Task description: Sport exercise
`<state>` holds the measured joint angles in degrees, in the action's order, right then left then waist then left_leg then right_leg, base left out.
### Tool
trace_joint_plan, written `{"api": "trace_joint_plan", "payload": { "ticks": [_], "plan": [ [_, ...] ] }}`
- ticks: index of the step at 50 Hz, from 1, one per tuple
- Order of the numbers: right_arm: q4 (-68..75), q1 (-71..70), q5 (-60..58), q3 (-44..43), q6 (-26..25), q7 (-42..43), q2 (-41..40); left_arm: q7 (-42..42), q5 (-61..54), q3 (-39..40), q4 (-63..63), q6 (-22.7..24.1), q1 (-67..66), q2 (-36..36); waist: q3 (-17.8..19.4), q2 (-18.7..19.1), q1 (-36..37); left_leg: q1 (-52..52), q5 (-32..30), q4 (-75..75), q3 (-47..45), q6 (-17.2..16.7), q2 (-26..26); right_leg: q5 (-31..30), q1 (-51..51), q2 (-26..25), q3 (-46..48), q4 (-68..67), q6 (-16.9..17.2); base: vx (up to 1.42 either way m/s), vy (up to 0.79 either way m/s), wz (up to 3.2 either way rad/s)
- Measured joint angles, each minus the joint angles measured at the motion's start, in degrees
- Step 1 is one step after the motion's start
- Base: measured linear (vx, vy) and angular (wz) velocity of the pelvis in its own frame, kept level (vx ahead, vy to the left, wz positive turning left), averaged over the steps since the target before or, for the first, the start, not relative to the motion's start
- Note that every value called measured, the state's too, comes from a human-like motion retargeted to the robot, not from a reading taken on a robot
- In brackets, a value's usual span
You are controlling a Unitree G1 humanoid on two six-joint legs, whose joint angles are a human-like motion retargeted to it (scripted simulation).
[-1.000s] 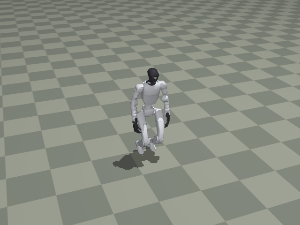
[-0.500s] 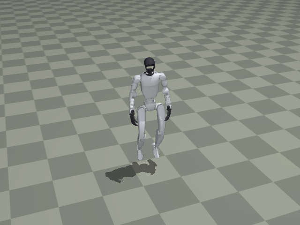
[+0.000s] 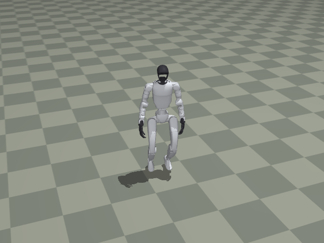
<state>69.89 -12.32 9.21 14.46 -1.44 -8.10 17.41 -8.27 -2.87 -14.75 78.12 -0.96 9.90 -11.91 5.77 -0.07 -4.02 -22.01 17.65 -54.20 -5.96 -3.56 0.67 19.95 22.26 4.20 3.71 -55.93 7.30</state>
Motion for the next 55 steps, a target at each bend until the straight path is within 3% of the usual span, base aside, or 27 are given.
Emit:
{"api": "trace_joint_plan", "payload": {
  "ticks": [6, 14, 32, 36, 41, 45, 49, 55],
  "plan": [
    [-0.07, 1.31, 0.23, 0.15, 0.63, -0.92, 0.92, -0.92, -0.28, -1.26, -0.3, 0.15, -1.44, -0.26, -0.1, 0.01, -0.44, 0.97, -0.36, 2.91, 0.09, 0.69, 0.95, -2.81, 0.12, 0.36, -0.14, 0.67, 1.69, -0.01, 0.03, -0.01],
    [0.92, 2.07, -0.1, 0.3, 1.56, -0.83, 0.23, -0.34, 1.83, -2.43, 0.08, 0.56, -1.3, -0.74, 0.71, -0.88, -0.84, 1.47, 8.69, 2.37, -1.05, 3.79, 1.64, 4.05, 1.43, 1.56, -0.11, -3.6, 1.56, 0.0, 0.01, 0.0],
    [1.73, 3.19, -2.99, -0.07, 0.28, -1.0, -1.53, 2.02, 4.19, -0.77, 0.94, -0.65, -0.24, -1.49, 1.87, -1.7, 1.45, -3.3, 17.28, -13.52, -1.27, 5.58, -0.2, 16.67, 3.0, 1.2, -0.13, -12.98, -3.21, 0.02, -0.02, -0.01],
    [0.75, 3.34, -2.04, -1.54, -0.27, -0.38, -0.74, 2.15, 2.34, 1.25, 1.33, -0.28, -0.68, -1.34, 1.25, -1.36, 1.53, -1.41, 11.2, -9.76, 0.52, 3.28, 0.41, 11.04, 0.72, 0.09, -0.6, -8.47, -2.29, 0.08, -0.03, -0.06],
    [-2.62, 4.93, 0.37, -1.98, -1.29, -1.55, 0.62, -0.12, -0.66, 2.56, 0.38, -0.79, -2.59, -0.5, -1.07, -0.36, 0.68, 1.06, -7.76, -0.37, 1.66, -1.88, 0.01, -8.42, -1.94, -0.06, -0.99, 1.05, 1.91, 0.08, -0.01, 0.02],
    [-4.18, 5.29, 1.35, -1.32, -1.7, -2.81, 1.94, -1.49, -1.19, 2.35, -0.82, -1.3, -3.47, -0.26, -2.61, 0.6, 0.15, 1.03, -16.18, 3.05, 0.96, -4.01, -1.09, -18.15, -2.03, 0.52, -0.87, 4.9, 3.57, 0.0, 0.0, 0.0],
    [-4.41, 5.18, 1.71, -0.3, -1.66, -3.42, 2.64, -1.9, -0.46, 1.64, -1.69, -1.43, -3.67, -0.33, -3.26, 1.34, -0.01, 0.19, -18.37, 3.33, 0.7, -5.19, -1.55, -21.08, -1.39, 1.06, -0.54, 5.74, 3.89, 0.0, 0.0, 0.0],
    [-4.23, 4.71, 1.28, 0.67, -1.15, -3.23, 3.14, -1.65, 0.68, 0.71, -1.74, -1.34, -3.3, -0.61, -3.8, 1.52, -0.26, 0.62, -17.35, 6.68, 0.72, -5.37, -0.73, -19.37, -1.21, 2.14, 0.36, 7.29, 3.41, 0.0, 0.0, 0.0]
  ]
}}
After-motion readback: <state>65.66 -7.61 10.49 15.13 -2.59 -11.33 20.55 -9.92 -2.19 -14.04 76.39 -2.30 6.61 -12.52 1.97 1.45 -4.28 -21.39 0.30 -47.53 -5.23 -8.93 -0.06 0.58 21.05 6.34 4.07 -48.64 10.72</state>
